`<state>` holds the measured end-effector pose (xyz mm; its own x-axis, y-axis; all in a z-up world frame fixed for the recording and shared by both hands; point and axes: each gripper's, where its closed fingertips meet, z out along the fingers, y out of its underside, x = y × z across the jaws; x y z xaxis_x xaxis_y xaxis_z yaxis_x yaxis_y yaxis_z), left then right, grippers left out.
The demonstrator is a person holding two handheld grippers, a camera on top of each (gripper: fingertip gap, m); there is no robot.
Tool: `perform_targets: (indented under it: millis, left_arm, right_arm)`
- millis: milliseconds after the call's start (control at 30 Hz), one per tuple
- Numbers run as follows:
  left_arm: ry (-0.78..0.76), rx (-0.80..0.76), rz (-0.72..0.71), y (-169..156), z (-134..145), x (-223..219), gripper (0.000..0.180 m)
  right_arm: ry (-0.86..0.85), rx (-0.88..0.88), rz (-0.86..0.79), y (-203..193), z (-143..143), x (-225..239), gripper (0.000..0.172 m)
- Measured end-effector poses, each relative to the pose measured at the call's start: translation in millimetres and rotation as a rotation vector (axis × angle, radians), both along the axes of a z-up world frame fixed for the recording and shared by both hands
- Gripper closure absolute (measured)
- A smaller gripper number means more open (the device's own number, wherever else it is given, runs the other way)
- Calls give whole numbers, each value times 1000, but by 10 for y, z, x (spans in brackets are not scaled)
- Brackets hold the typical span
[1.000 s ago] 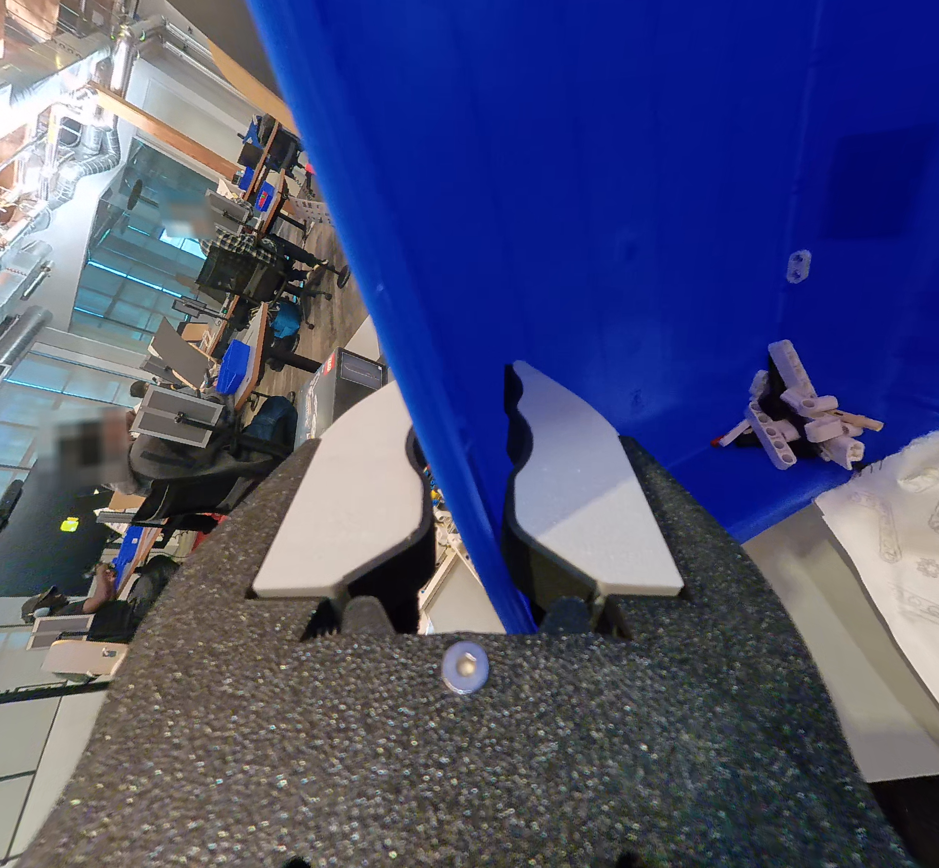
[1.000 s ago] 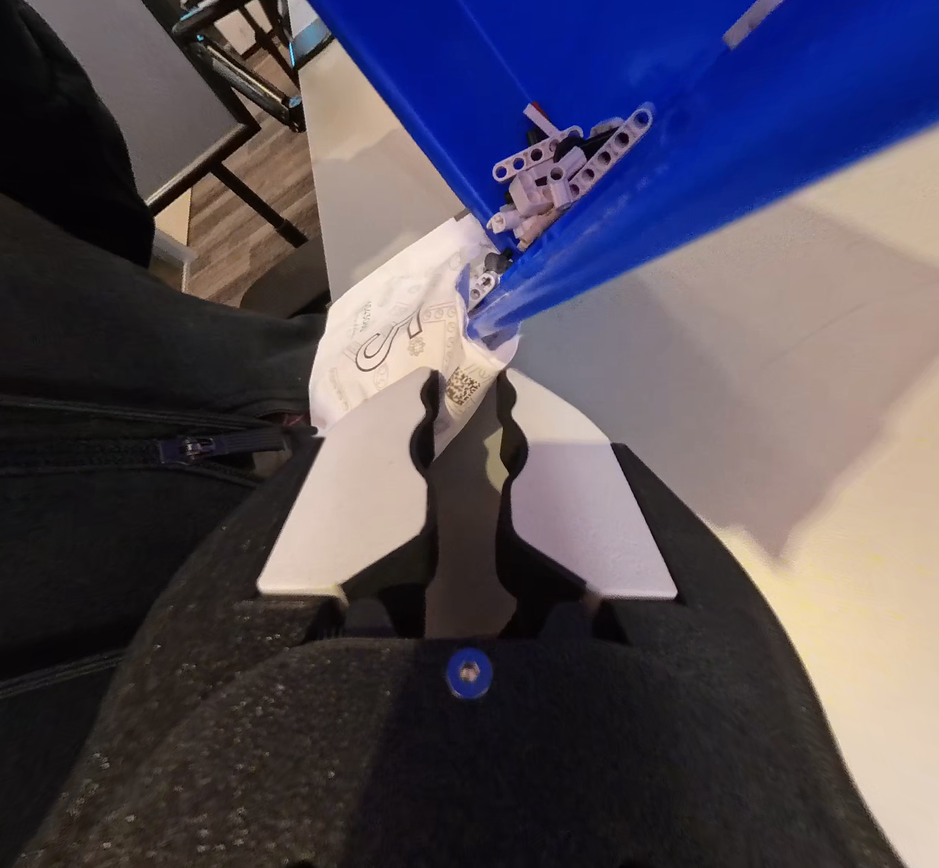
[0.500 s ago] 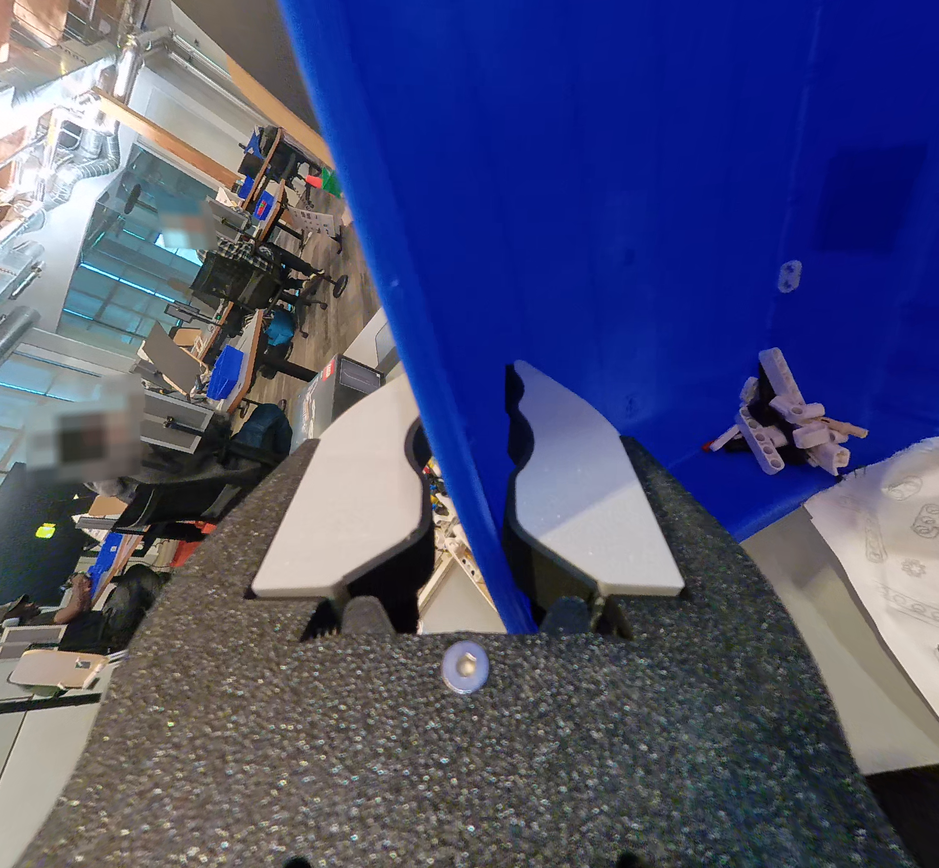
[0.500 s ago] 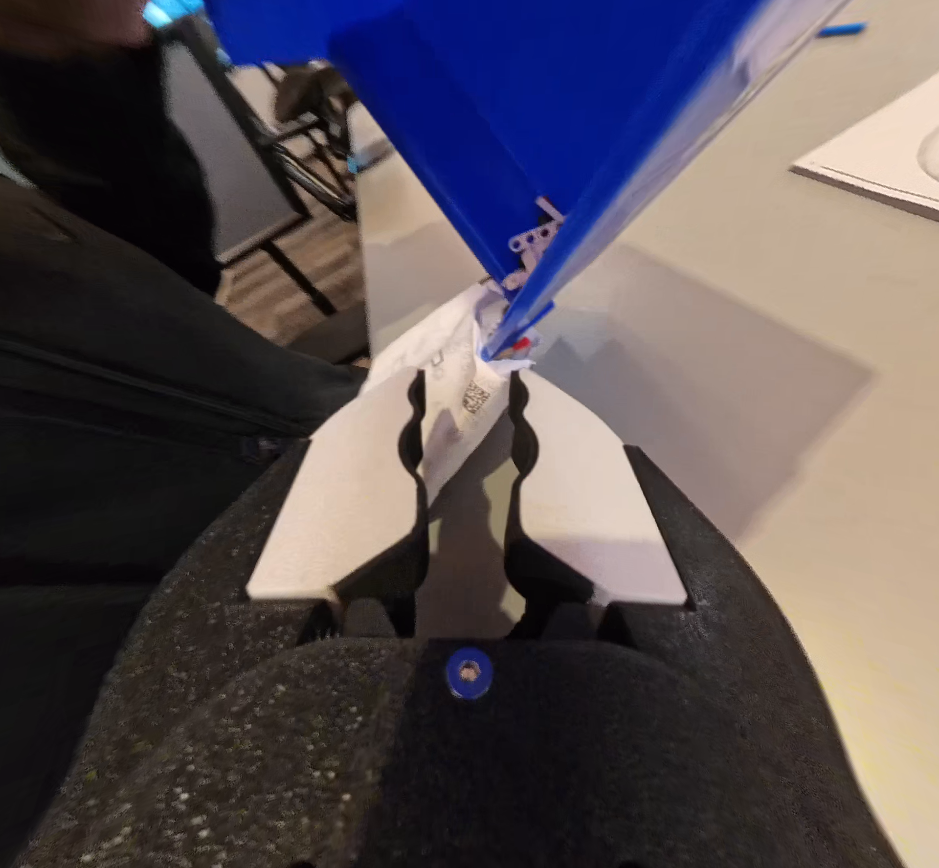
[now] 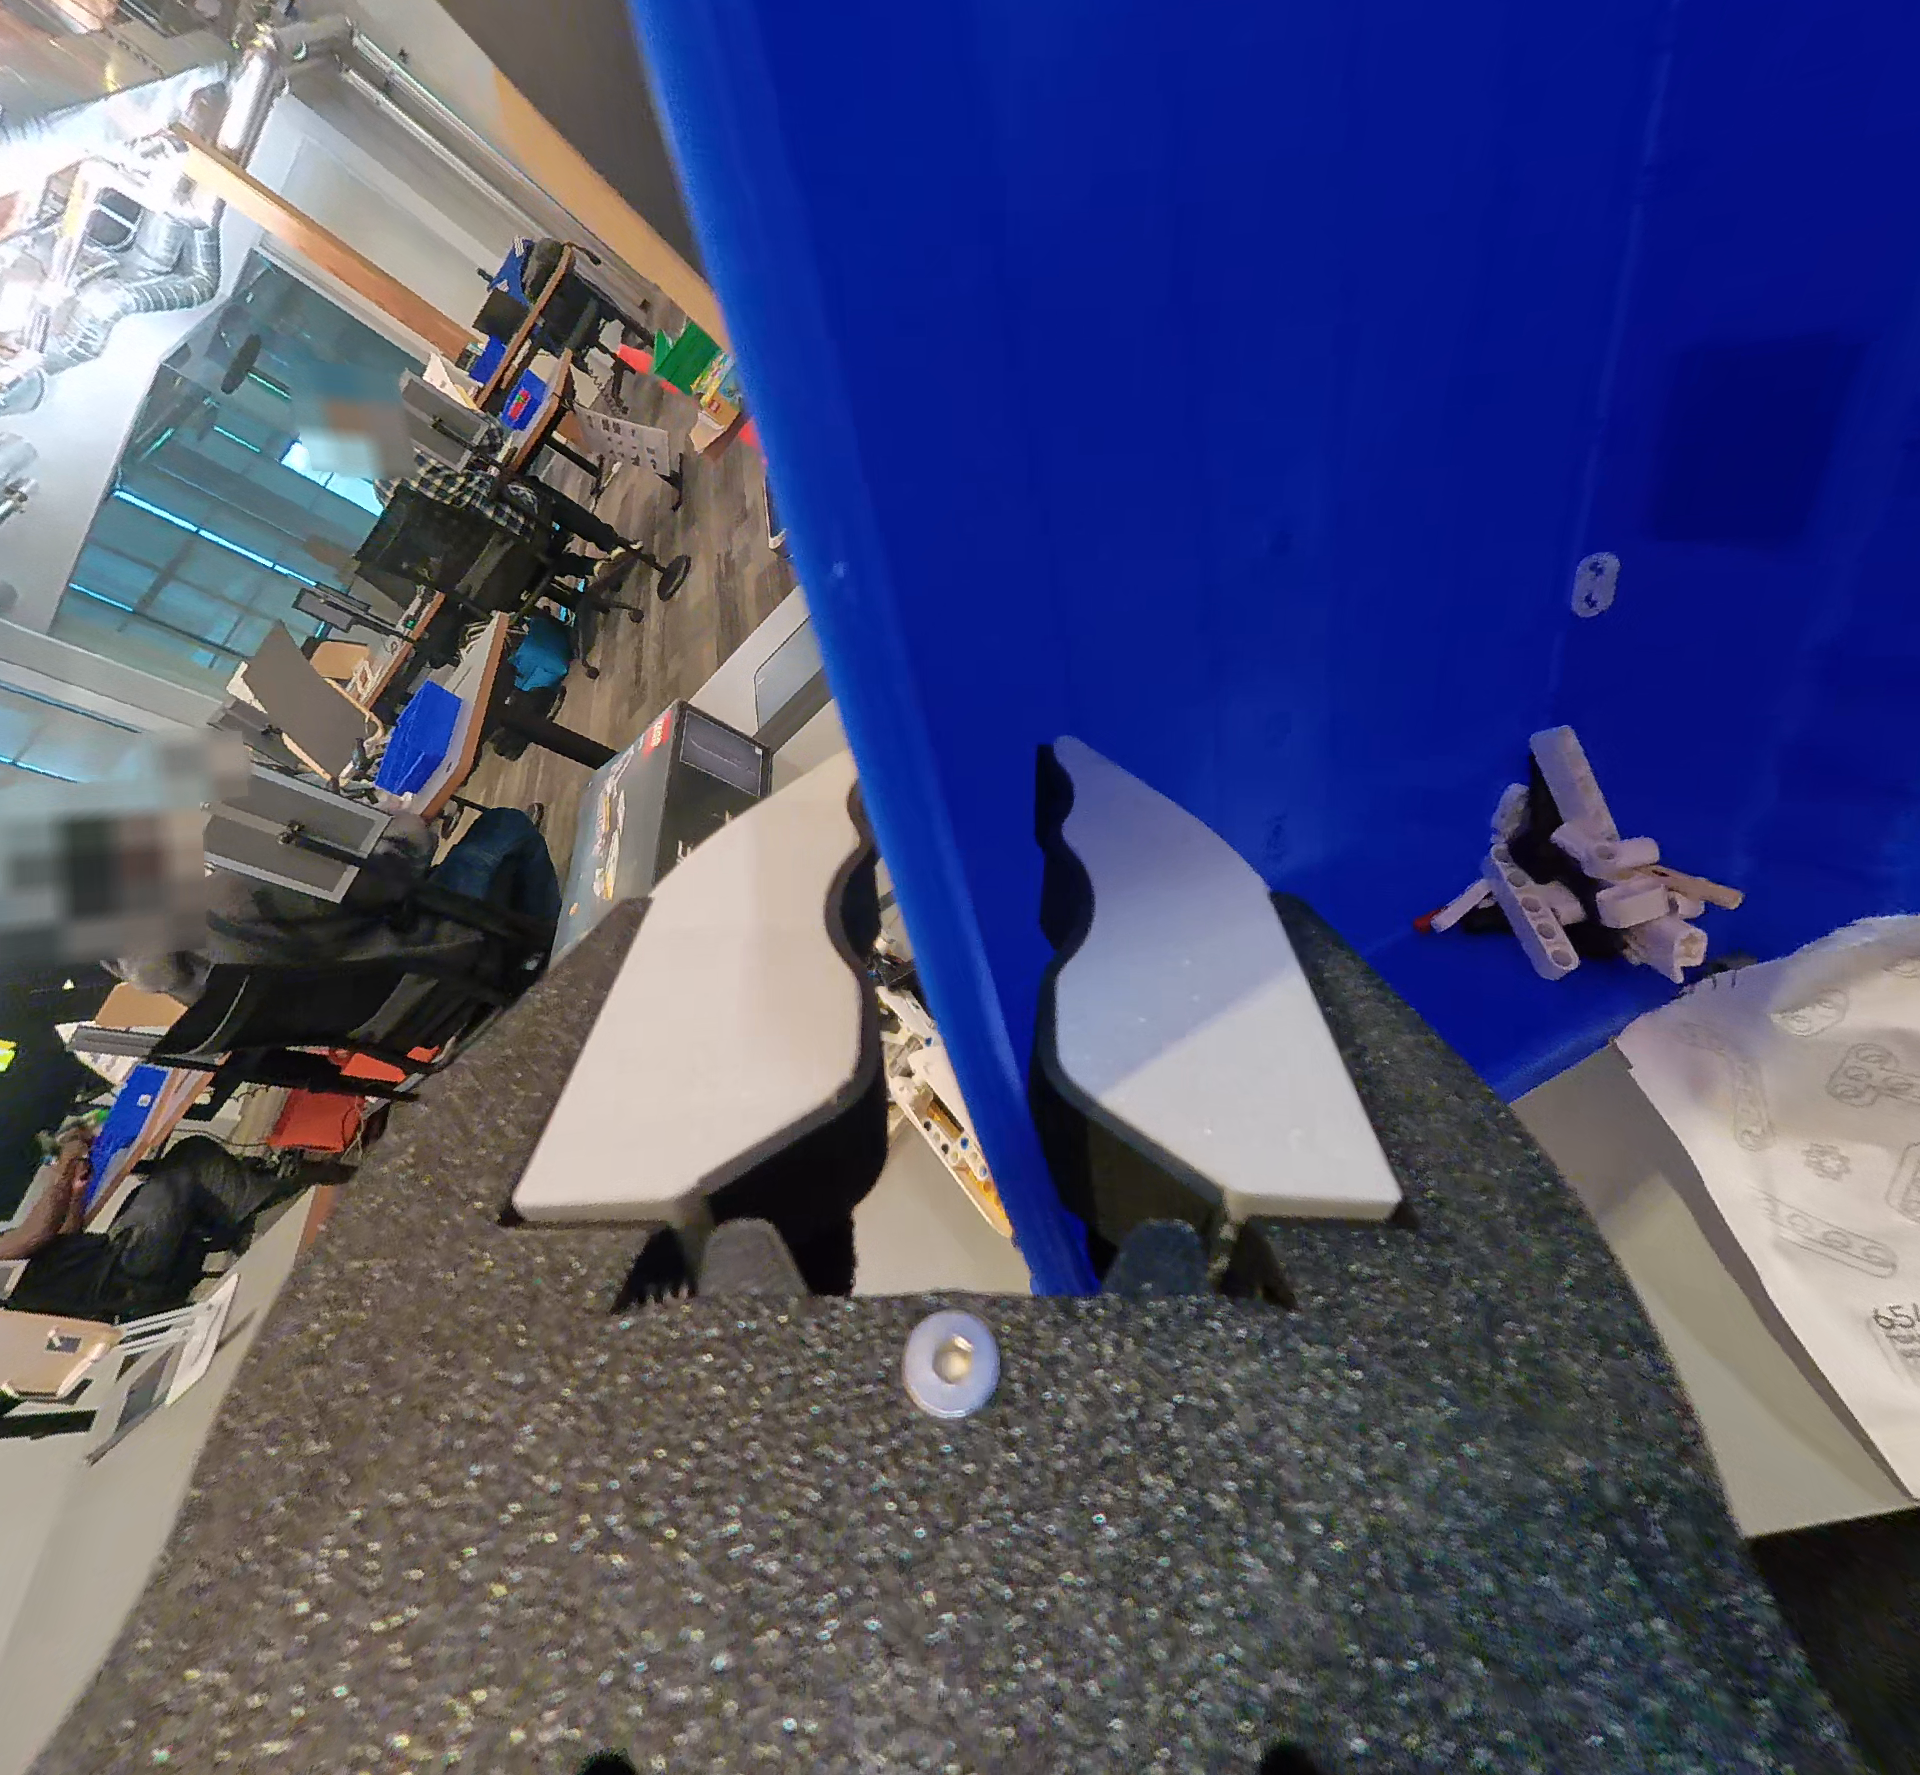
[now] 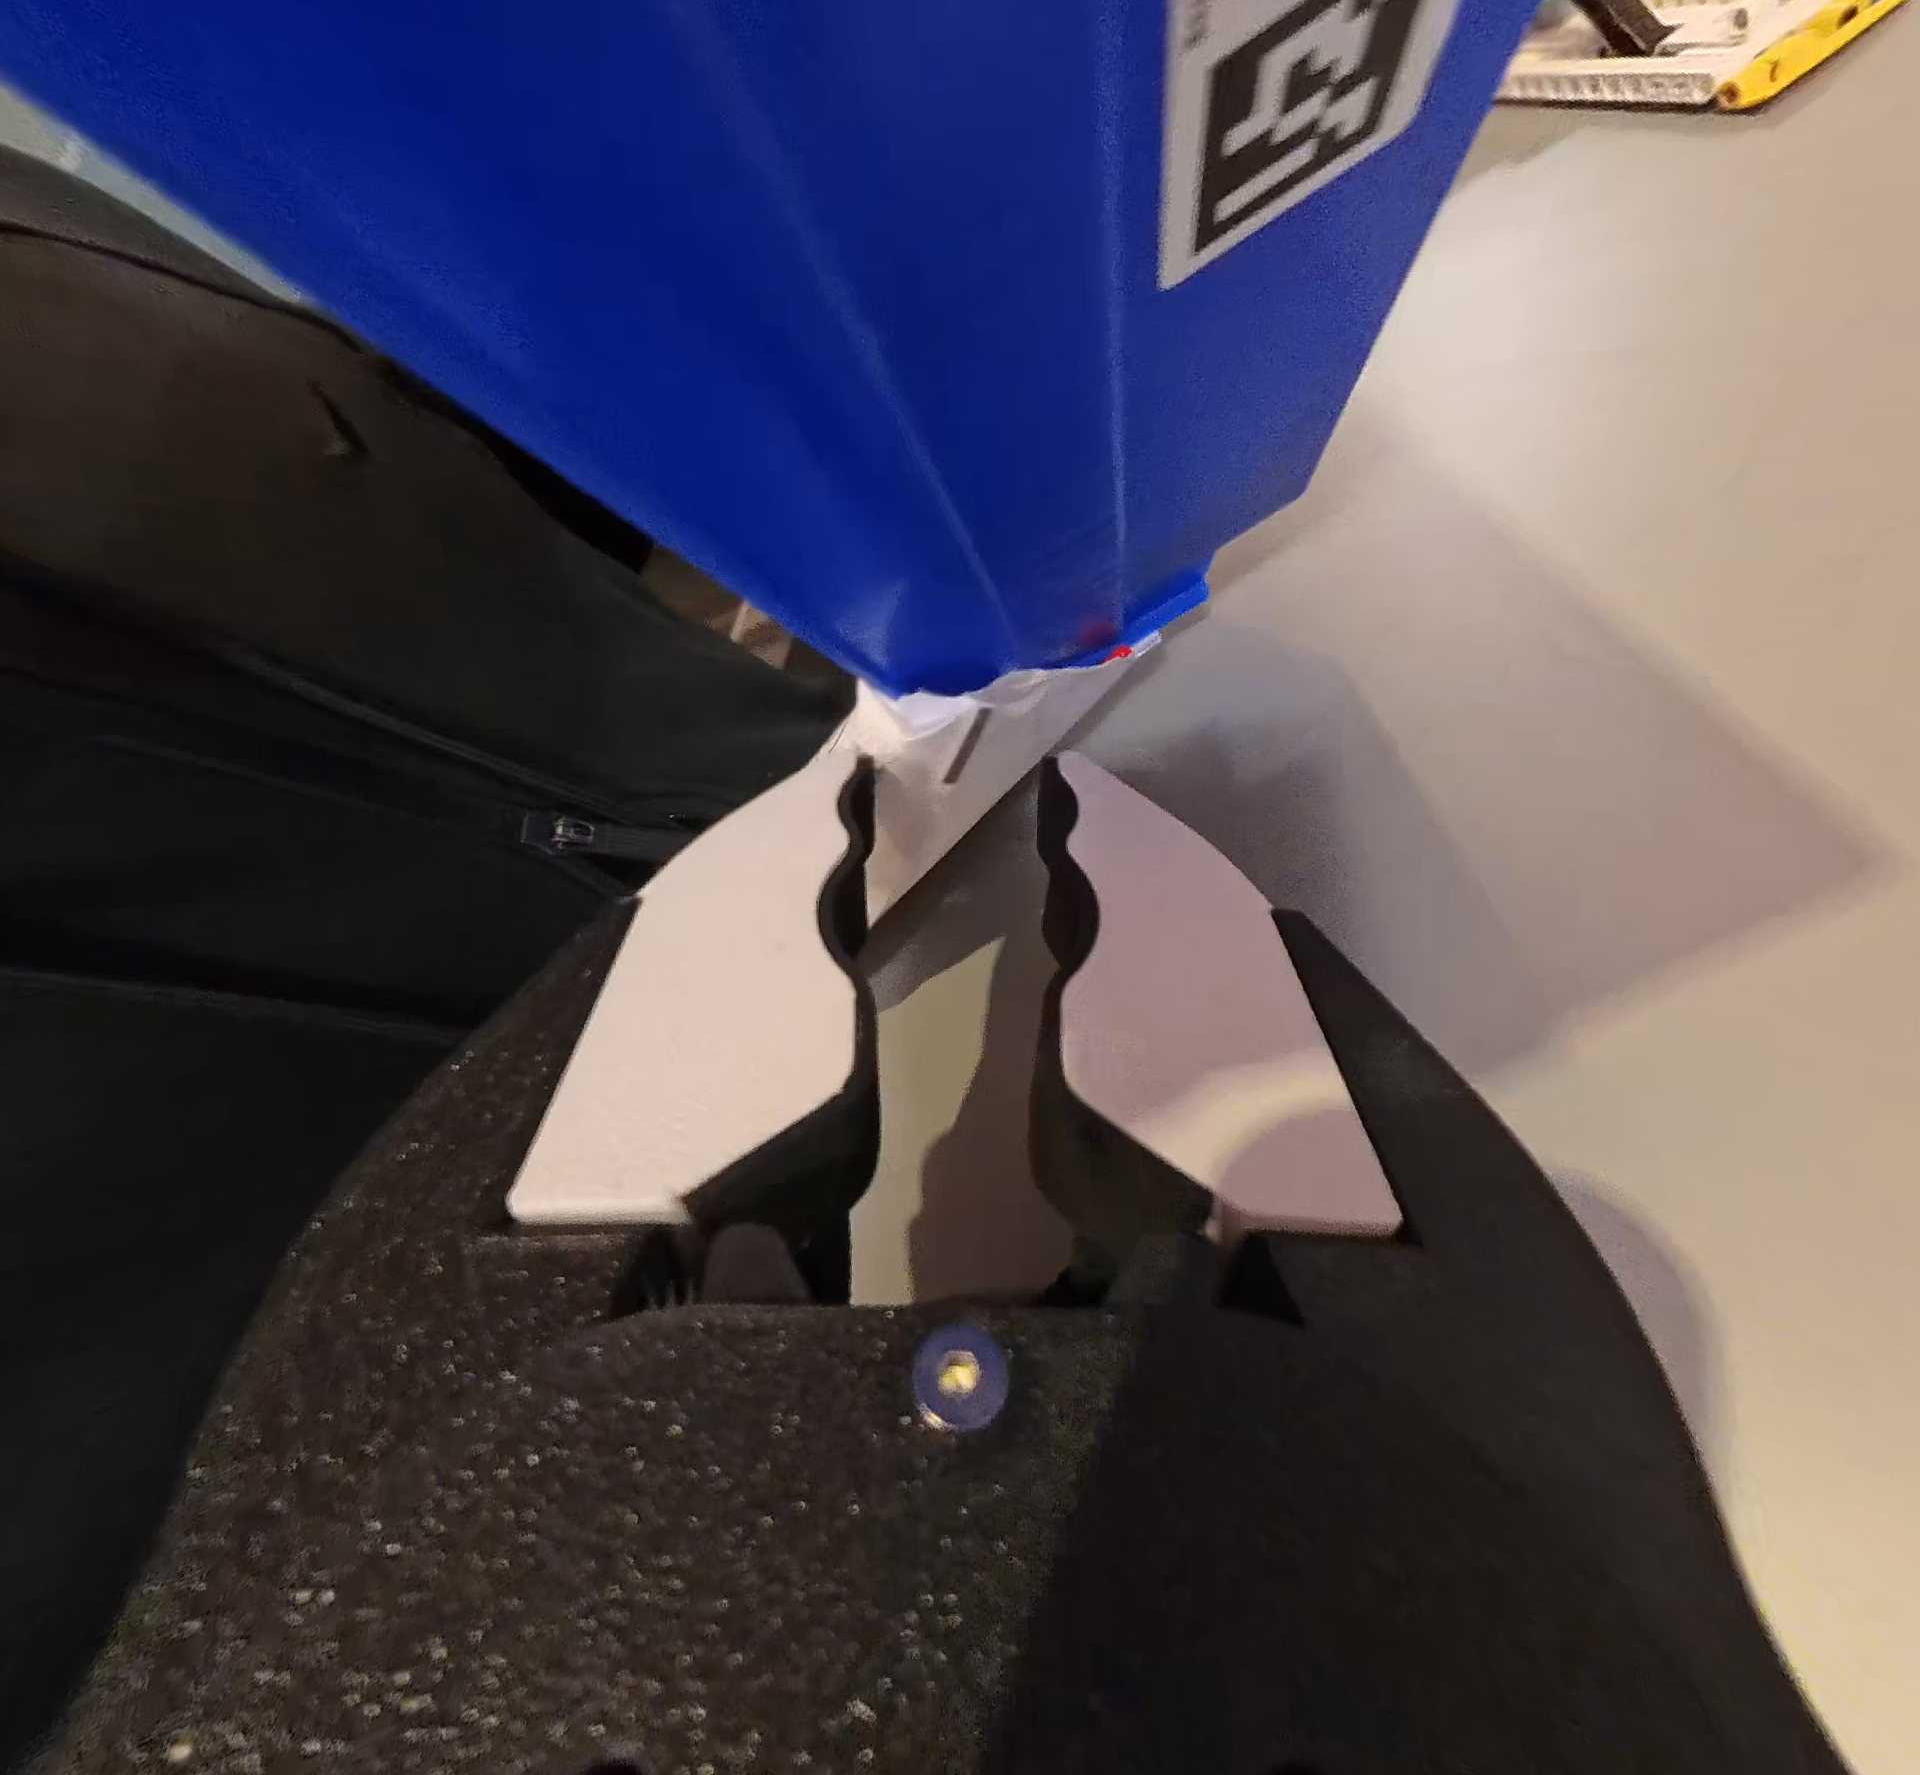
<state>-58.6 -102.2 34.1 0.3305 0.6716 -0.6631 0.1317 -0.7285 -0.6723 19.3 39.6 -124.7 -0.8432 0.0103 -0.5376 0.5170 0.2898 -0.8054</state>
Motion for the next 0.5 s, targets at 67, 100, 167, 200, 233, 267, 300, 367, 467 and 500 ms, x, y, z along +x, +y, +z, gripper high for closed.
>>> perform_targets:
  millis: [67, 100, 167, 200, 233, 267, 300, 367, 467, 500]
  left_arm:
    - [-3, 7, 7, -27, -14, 1, 151]
    - [-4, 10, 11, -40, -24, 0, 151]
    - [-11, 11, 17, -59, -52, -5, 151]
    - [-15, 11, 21, -65, -63, -7, 151]
    - [-17, 9, 23, -65, -70, -10, 151]
    - [-18, 7, 25, -63, -74, -13, 151]
    - [-20, 5, 24, -55, -74, -16, 151]
    - [-19, 2, 20, -37, -67, -18, 151]
    - [-16, 3, 17, -22, -60, -26, 151]
    - [-16, 2, 17, -20, -60, -29, 151]
  right_arm:
    - [-55, -62, 32, -13, 31, -47, 144]
    - [-96, -98, 55, -20, 68, -52, 146]
    - [-148, -157, 101, -30, 157, -43, 149]
    - [-150, -156, 108, -44, 155, -41, 150]
    - [-147, -135, 120, -60, 124, -23, 151]
    - [-145, -112, 137, -73, 94, 10, 150]
    - [-138, -97, 148, -81, 74, 38, 147]
    - [-137, -75, 149, -87, 44, 51, 148]
    - [-169, -83, 140, -78, 49, 19, 153]
    - [-181, -87, 137, -76, 54, 6, 154]
